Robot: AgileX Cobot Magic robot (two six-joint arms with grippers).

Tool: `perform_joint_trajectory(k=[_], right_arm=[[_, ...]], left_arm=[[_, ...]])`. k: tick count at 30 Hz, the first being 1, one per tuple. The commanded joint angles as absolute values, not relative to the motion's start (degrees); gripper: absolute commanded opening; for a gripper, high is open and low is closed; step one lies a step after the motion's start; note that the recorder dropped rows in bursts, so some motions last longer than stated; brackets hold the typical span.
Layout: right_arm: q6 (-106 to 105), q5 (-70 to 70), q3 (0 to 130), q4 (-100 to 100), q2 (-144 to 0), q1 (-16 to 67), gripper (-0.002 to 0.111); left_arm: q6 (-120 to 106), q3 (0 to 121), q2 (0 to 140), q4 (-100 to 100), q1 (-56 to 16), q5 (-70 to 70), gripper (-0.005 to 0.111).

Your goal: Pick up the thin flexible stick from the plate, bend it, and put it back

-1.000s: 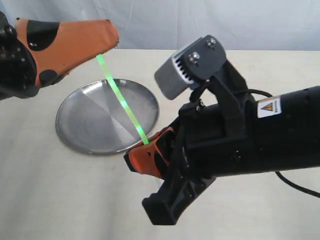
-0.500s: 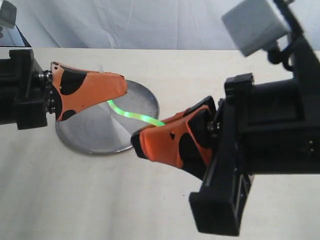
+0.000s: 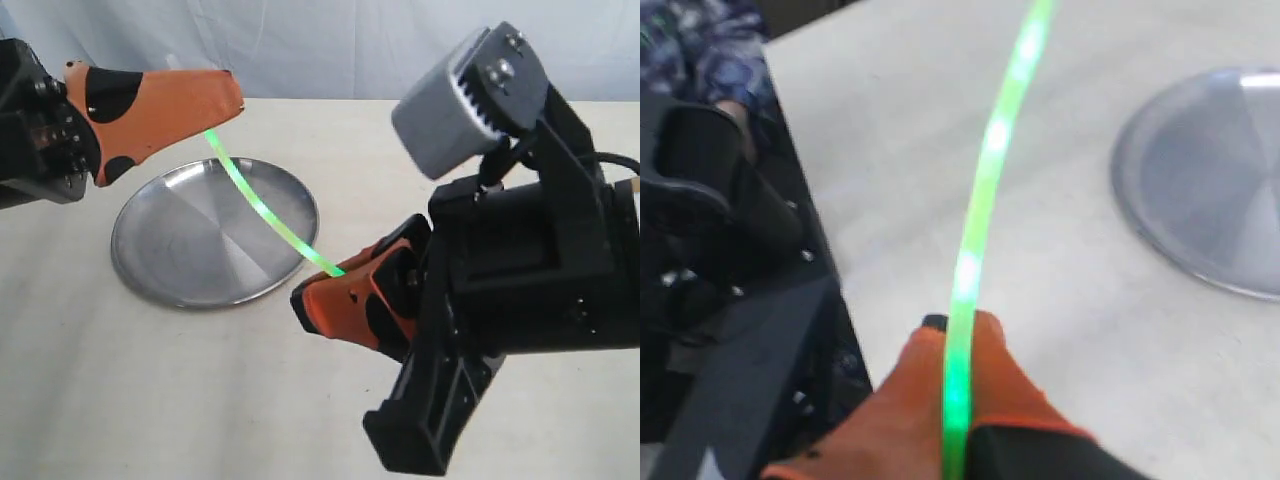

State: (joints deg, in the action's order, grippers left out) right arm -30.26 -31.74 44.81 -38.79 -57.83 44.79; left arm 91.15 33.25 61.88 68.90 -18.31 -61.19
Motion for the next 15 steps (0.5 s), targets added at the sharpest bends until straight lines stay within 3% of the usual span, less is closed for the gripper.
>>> perform_joint_trajectory(k=[1, 5, 9, 12, 15], right_arm=[[-27.4, -31.2, 45.4, -33.6, -60.3, 44.7, 0.0], [-27.4, -30.2, 45.4, -31.7, -64.0, 44.7, 0.0], [-27.4, -24.9, 45.4, -28.4, -70.0, 44.7, 0.0], [-27.4, -20.8, 45.5, -27.0, -74.8, 44.7, -0.001], [-27.4, -17.1, 45.5, -26.2, -80.1, 44.7, -0.001]], left_arm=[[90.8, 33.0, 62.0, 69.1, -18.4, -63.0, 0.001], [90.8, 33.0, 62.0, 70.3, -18.4, -63.5, 0.021], [91.1, 33.0, 61.9, 69.4, -18.4, -64.7, 0.056], [91.4, 33.0, 61.2, 68.8, -18.4, -64.7, 0.056], [91.4, 33.0, 59.1, 68.6, -18.4, -64.7, 0.041]])
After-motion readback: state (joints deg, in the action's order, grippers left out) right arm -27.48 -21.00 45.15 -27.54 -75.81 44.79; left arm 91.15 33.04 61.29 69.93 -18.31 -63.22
